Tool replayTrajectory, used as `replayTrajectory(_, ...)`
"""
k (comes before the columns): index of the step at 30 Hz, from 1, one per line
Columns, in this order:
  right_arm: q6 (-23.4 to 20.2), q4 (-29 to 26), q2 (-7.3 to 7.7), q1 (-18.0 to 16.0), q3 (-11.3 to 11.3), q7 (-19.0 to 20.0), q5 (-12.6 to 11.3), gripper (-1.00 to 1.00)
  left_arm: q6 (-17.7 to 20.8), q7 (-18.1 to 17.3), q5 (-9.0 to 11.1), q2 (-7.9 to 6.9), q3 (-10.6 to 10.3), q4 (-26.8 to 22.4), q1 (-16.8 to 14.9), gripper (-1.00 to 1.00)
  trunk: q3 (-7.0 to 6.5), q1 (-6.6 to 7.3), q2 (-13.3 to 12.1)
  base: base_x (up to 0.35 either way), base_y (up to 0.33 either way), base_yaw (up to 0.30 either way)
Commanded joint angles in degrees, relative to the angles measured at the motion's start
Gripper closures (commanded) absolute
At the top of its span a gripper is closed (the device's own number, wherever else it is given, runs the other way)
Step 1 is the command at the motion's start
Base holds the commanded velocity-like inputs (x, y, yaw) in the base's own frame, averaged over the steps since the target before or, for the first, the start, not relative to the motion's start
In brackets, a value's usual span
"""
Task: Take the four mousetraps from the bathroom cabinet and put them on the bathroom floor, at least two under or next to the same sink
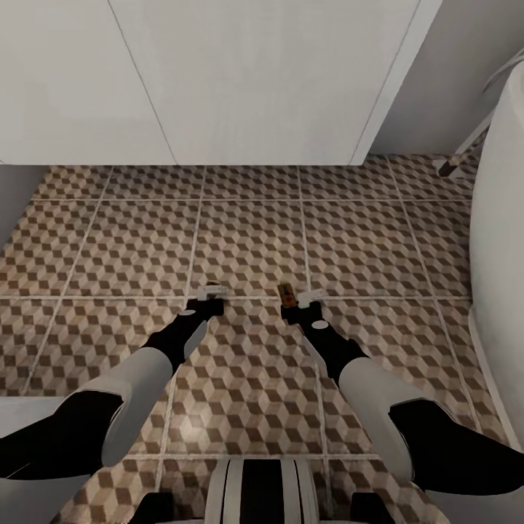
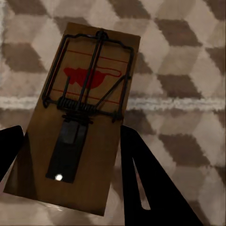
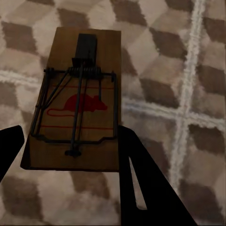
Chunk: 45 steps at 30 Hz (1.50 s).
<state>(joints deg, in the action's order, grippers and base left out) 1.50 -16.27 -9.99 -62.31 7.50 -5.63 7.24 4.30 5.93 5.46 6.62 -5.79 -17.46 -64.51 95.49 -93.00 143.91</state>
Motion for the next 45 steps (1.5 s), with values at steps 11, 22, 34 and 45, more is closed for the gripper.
replayTrajectory(11,0.1,0.2,-0.01,0.0,0.1,-0.3,0.6,1.00,0.4,0.4,0.5,0.18,-0.7,-6.0,0.0,1.00,1.06,0.01,0.0,0.000,0.000,0.000)
replayTrajectory(22,0.2,0.2,-0.01,0.0,0.1,-0.3,0.6,1.00,0.3,0.4,0.5,0.75,-1.3,-4.8,0.5,1.00,2.08,0.01,0.0,0.000,0.000,0.000)
replayTrajectory(34,0.2,0.2,-0.01,0.0,0.1,-0.3,0.6,1.00,0.3,0.4,0.5,0.77,-1.3,-4.3,1.2,1.00,4.96,-0.19,0.1,0.000,0.000,0.000)
replayTrajectory(45,2.1,0.2,-0.01,0.0,0.1,-0.3,0.6,1.00,0.3,0.4,0.4,0.69,-1.3,-4.2,1.4,1.00,7.51,-0.37,0.2,0.000,0.000,0.000)
